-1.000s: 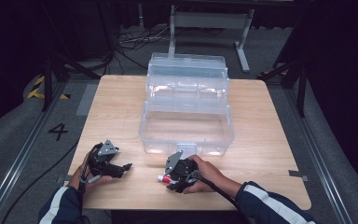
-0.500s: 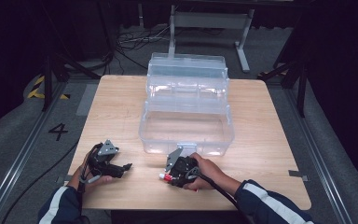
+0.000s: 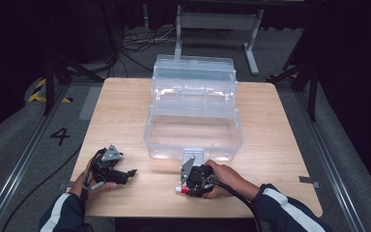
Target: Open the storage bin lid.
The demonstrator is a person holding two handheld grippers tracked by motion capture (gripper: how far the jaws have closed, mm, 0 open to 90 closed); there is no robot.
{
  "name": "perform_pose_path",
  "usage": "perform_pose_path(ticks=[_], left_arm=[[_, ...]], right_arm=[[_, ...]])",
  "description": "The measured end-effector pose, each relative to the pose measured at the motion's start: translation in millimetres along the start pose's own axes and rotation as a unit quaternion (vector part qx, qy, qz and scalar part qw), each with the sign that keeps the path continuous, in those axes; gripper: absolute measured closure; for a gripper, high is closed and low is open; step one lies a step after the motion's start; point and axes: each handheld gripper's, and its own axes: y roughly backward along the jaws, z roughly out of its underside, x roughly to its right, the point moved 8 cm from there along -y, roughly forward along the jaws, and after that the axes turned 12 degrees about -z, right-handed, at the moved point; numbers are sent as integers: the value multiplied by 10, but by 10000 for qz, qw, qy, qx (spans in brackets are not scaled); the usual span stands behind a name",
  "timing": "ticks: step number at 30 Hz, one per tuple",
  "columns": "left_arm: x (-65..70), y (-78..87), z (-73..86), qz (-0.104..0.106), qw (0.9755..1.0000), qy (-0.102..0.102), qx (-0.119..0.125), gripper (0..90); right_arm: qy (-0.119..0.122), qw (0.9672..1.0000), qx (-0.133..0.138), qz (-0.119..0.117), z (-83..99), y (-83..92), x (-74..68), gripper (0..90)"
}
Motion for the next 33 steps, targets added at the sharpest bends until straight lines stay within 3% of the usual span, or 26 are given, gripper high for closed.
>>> perform_pose_path(ticks=[6,21,26,33], left_arm=[[5,0,1,9,10000,25,-1,145],[4,0,0,-9,10000,31,4,146],[4,0,0,-8,10000,34,4,146],[5,-1,0,14,10000,36,-3,145]], right_arm=[[126,9995,-301,-45,94,35,-27,707],[199,9977,-633,-136,320,122,-42,712],[179,9981,-577,-97,372,151,-17,712],[1,9997,-256,-20,434,295,34,714]])
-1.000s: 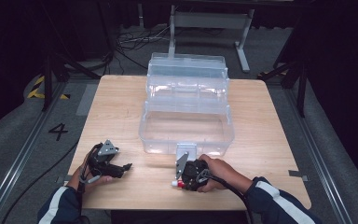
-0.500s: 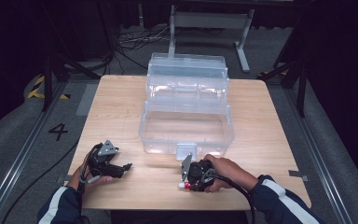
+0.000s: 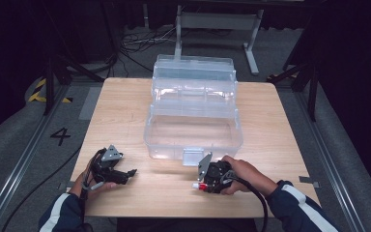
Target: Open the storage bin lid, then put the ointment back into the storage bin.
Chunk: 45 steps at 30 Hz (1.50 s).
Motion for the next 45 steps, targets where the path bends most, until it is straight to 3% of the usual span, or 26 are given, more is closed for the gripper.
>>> perform_pose_path(ticks=[7,19,29,45], left_arm=[[-6,-7,-6,47,10000,-48,-15,135],[-7,-8,-7,45,10000,-53,-12,135],[-3,-16,-12,70,10000,-56,-17,127],[-3,-29,-22,47,9999,-90,-40,111]], right_arm=[[-55,9996,288,-7,72,146,-15,714],[-170,9976,619,266,137,350,-17,714],[-62,9958,834,364,152,503,-12,714],[-150,9870,1380,812,219,891,18,714]])
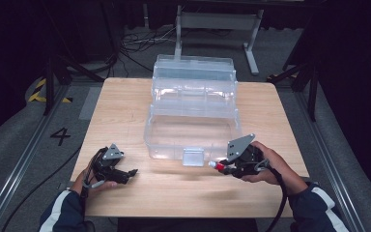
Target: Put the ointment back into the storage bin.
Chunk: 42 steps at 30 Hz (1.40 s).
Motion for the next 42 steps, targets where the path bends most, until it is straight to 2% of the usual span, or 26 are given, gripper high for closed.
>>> perform_pose_path(ticks=[7,15,18,23,31,34,42], left_arm=[[4,-1,0,5,10000,27,2,111],[3,1,1,9,10000,18,-8,111],[4,-1,0,6,10000,22,0,111],[4,-1,0,5,10000,25,-1,111],[4,-1,0,4,10000,25,-1,111],[5,-2,0,1,10000,30,4,111],[4,0,1,6,10000,24,-7,111]], right_arm=[[23,9996,201,192,-96,198,23,714],[106,9993,153,324,-219,316,51,714],[179,9990,94,402,-300,380,106,714],[104,9989,123,435,-378,474,202,713],[145,9980,48,620,-500,621,314,713],[140,9968,31,782,-555,683,387,713],[61,9970,3,768,-650,699,552,713]])
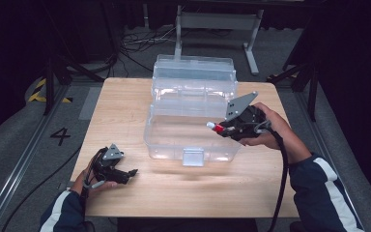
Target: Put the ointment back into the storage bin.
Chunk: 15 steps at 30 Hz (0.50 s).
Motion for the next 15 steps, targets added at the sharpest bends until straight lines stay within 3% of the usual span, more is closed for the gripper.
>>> perform_pose_path(ticks=[15], left_arm=[[0,-1,-1,-5,10000,4,8,111]], right_arm=[[-92,9995,-249,-145,-93,-193,233,713]])
